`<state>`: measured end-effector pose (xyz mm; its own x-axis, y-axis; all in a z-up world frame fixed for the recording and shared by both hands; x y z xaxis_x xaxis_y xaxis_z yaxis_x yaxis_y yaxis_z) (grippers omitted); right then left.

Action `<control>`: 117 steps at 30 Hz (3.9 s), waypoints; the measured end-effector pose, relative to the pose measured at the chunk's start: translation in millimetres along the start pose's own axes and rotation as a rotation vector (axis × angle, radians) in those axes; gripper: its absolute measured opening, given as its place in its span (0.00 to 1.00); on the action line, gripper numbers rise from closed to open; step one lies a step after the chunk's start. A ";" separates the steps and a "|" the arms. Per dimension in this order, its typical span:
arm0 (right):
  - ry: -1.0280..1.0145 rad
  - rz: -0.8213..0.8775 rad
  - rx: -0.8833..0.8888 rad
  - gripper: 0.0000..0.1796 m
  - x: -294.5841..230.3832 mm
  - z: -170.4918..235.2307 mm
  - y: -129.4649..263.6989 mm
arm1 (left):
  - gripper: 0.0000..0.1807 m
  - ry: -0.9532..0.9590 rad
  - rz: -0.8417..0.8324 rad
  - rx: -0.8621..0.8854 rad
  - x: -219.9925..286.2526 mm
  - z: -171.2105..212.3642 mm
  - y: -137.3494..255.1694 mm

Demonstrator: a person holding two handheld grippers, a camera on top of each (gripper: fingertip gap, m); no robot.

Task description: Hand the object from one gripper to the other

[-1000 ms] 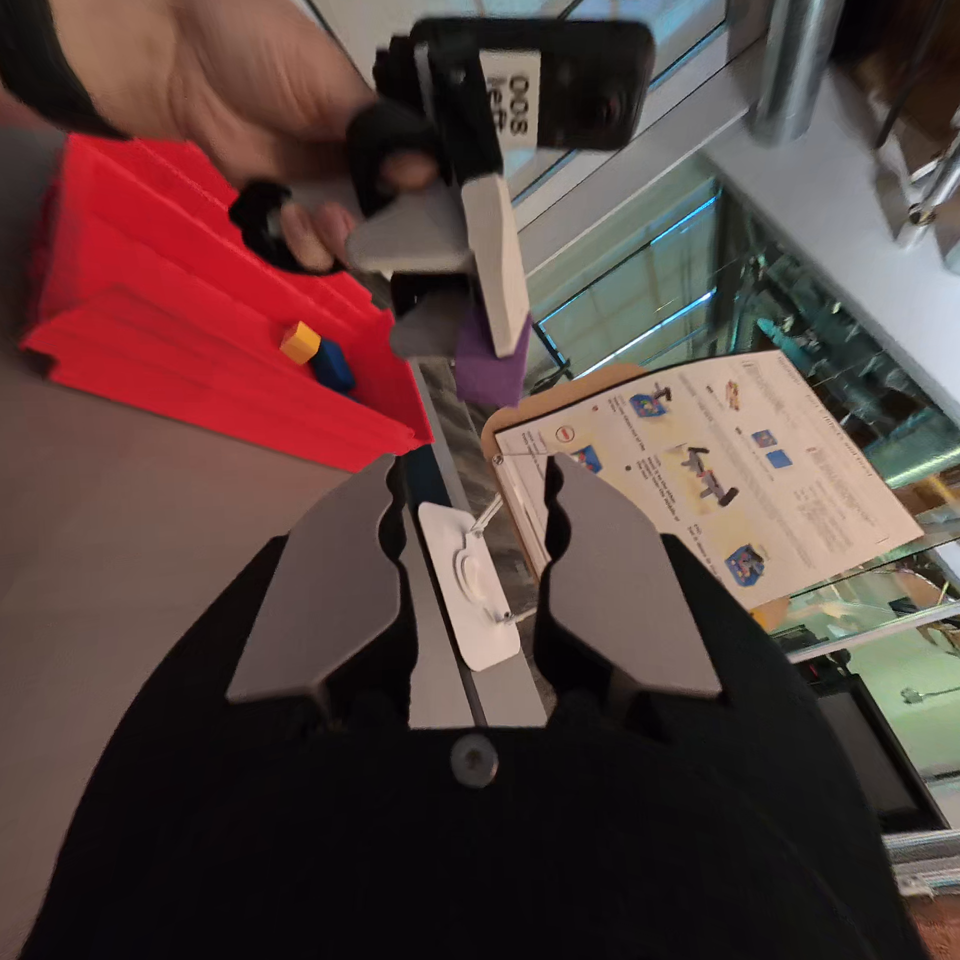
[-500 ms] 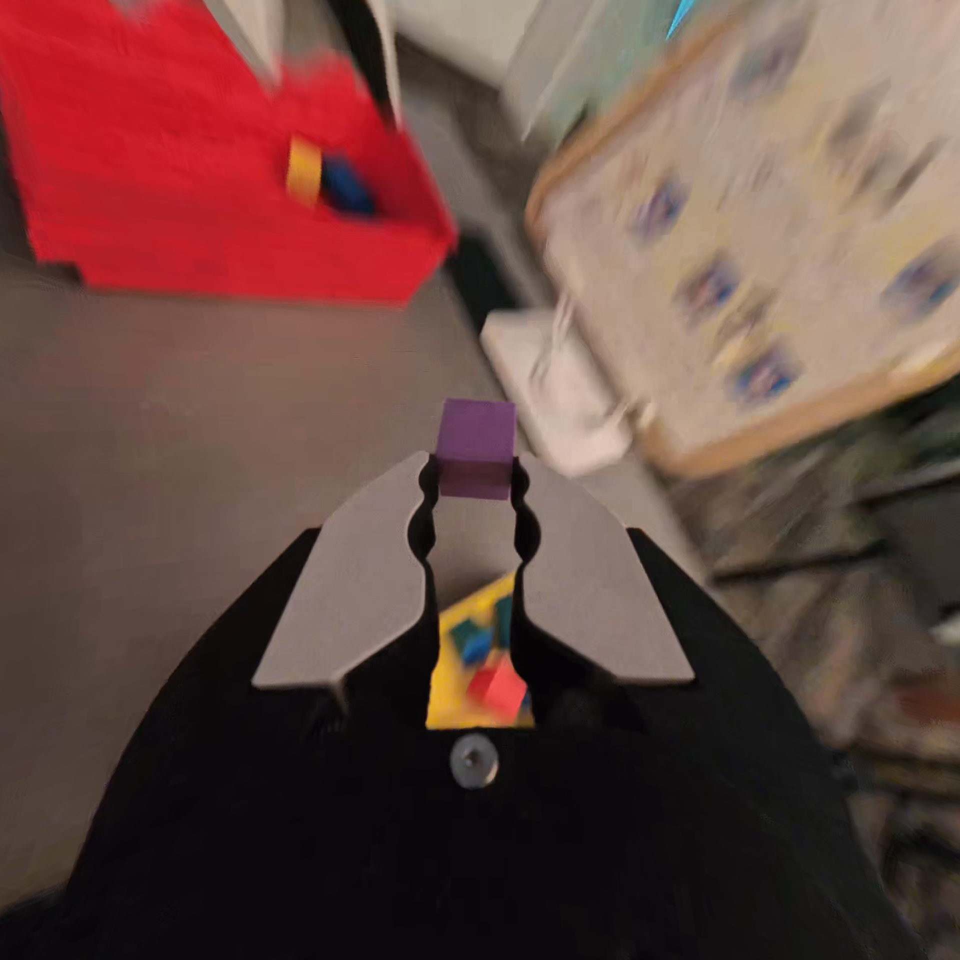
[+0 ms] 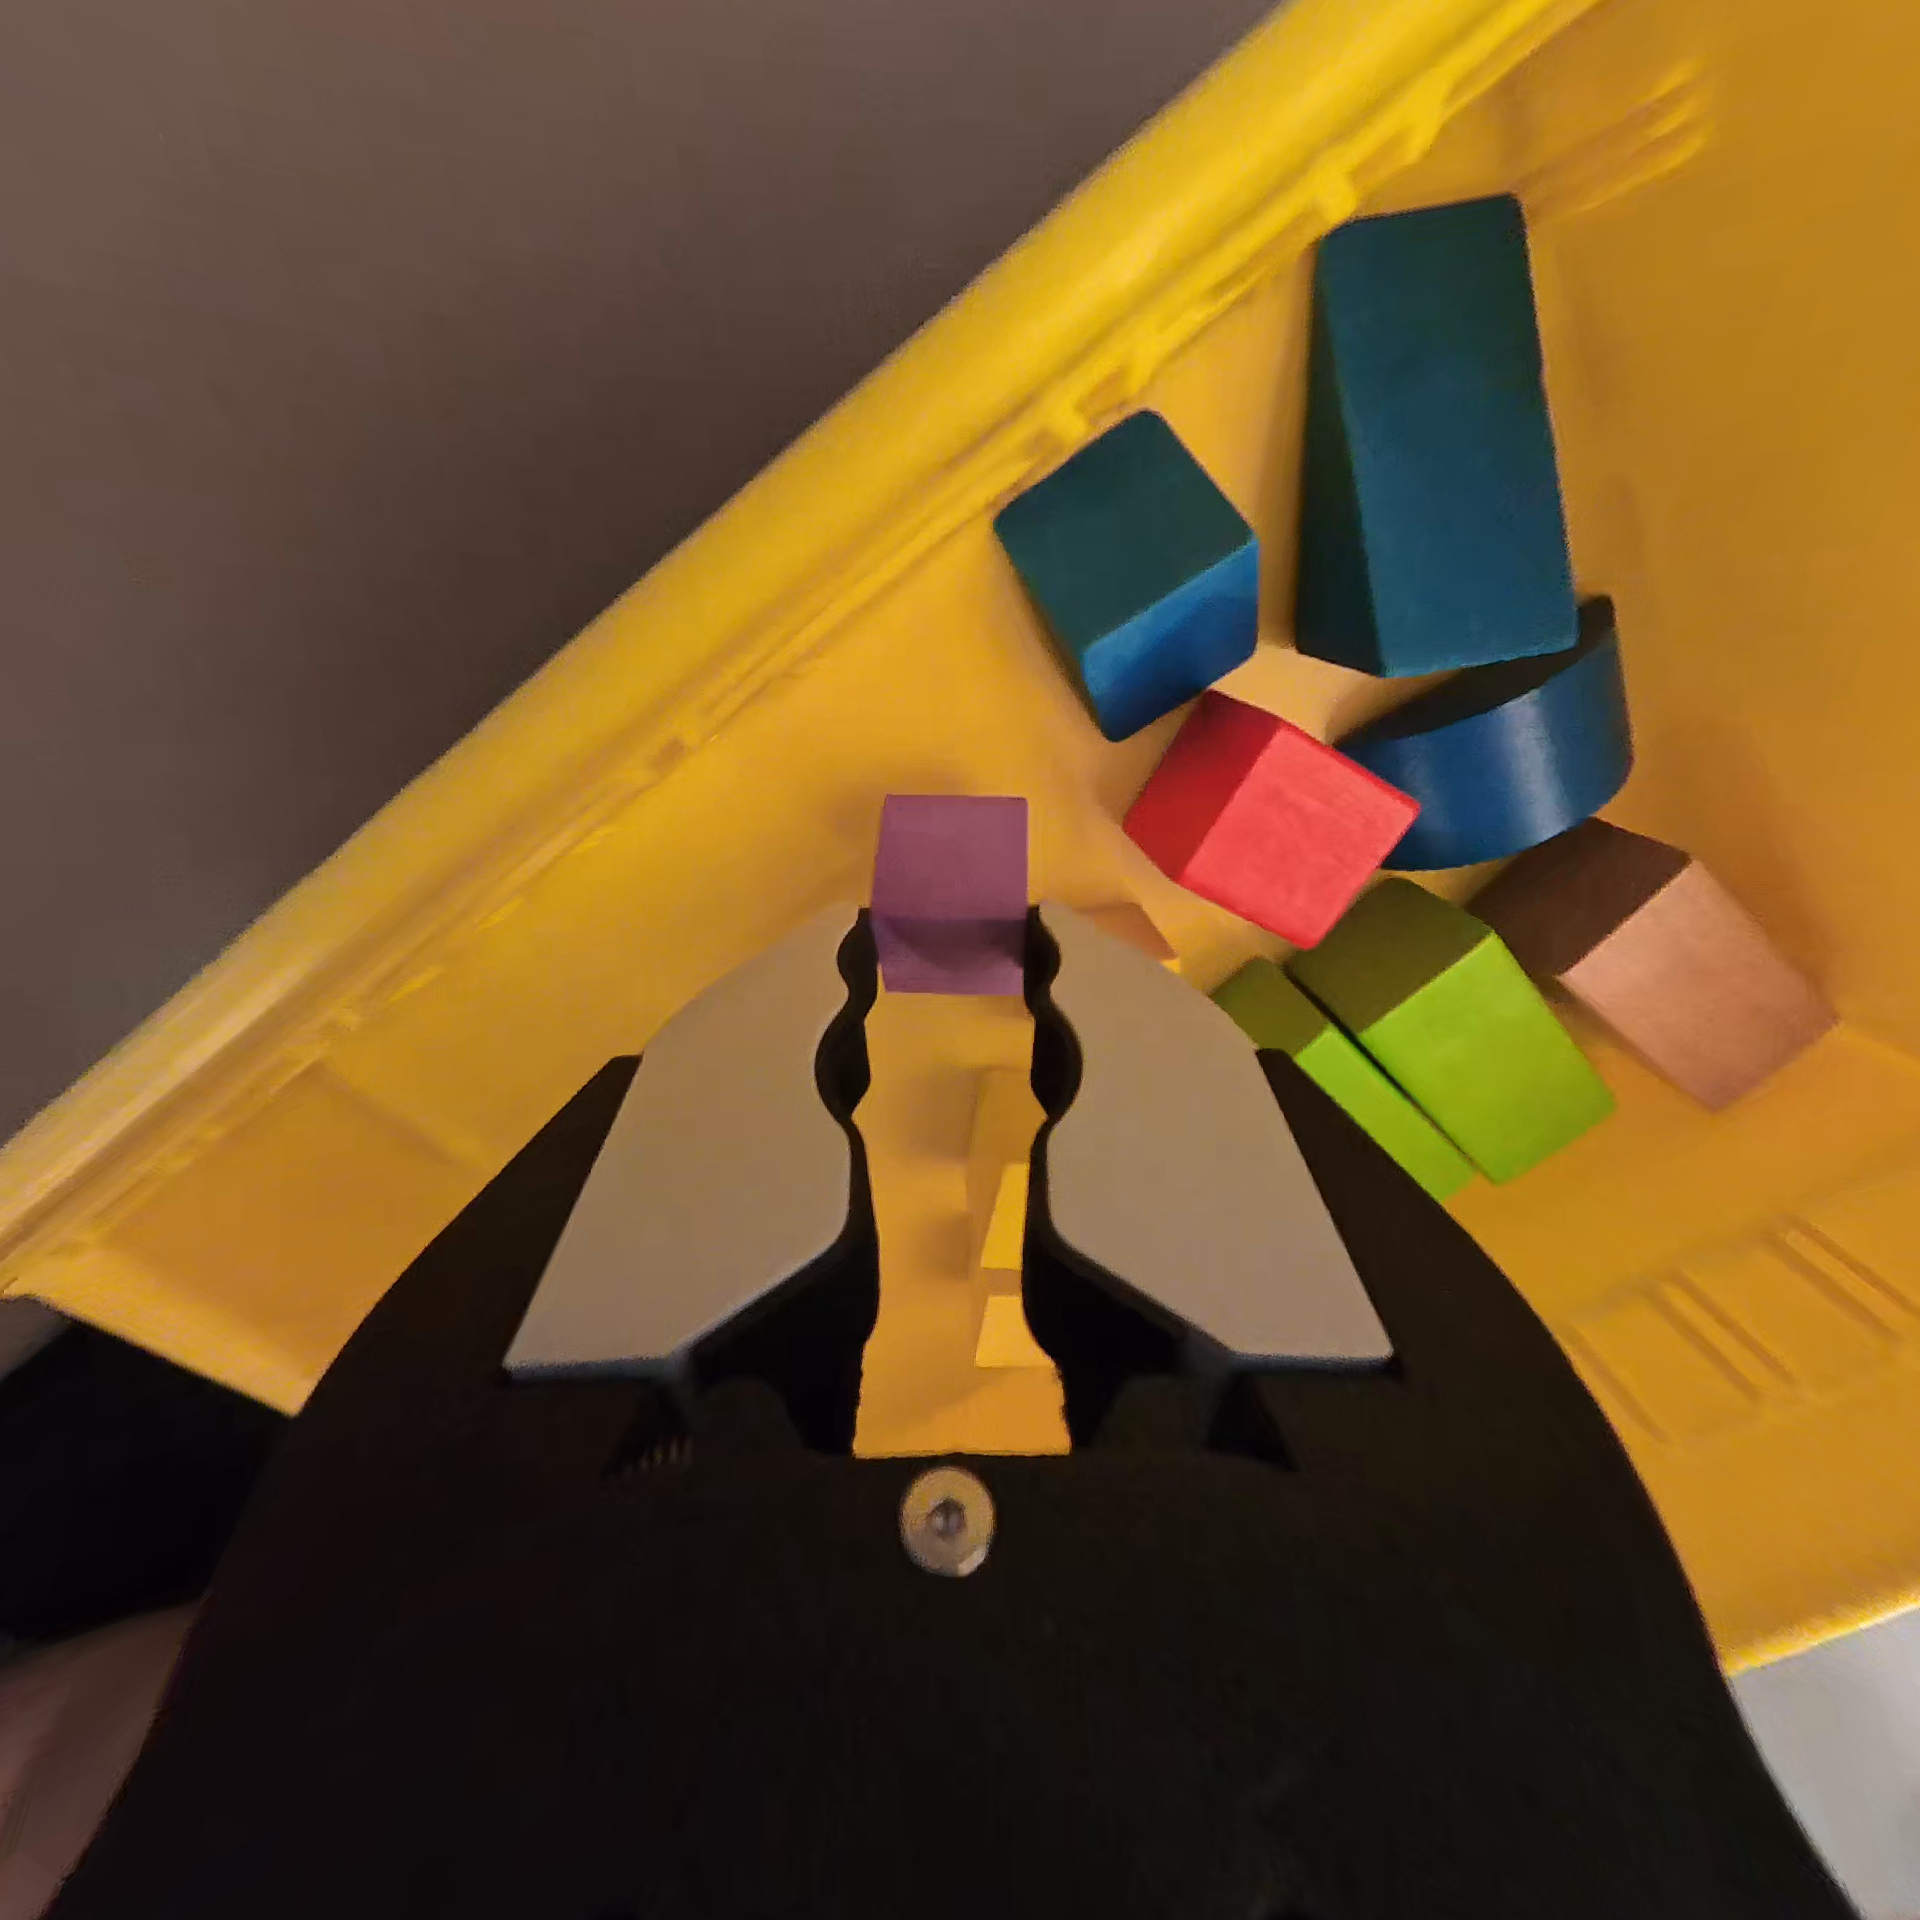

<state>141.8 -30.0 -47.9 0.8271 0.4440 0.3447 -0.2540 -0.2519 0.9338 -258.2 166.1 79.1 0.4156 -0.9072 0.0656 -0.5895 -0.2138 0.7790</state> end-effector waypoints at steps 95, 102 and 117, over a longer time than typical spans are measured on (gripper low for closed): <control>0.080 -0.088 0.065 0.19 -1.4 34.4 41.2 | 0.18 -0.122 0.992 0.411 114.6 -39.6 20.4; 0.092 -0.067 -0.093 0.19 -2.2 25.5 6.7 | 0.19 -0.044 0.348 0.296 52.8 -25.9 20.0; 0.031 -0.015 -0.003 0.21 8.8 20.3 12.2 | 0.32 0.159 0.114 -0.059 -51.9 11.6 -110.5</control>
<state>156.1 -46.6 -35.4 0.8149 0.4743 0.3330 -0.2427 -0.2425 0.9393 -222.7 232.5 -17.6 0.4552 -0.8547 0.2496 -0.5993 -0.0868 0.7958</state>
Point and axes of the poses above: each gripper's, where its closed fingertips meet, y back along the fingers, z out of its underside, x = y × z across the jaws, the point moved 10 cm from there along y, back along the fingers, and after that the axes turned 15 degrees about z, right-handed, at the moved point
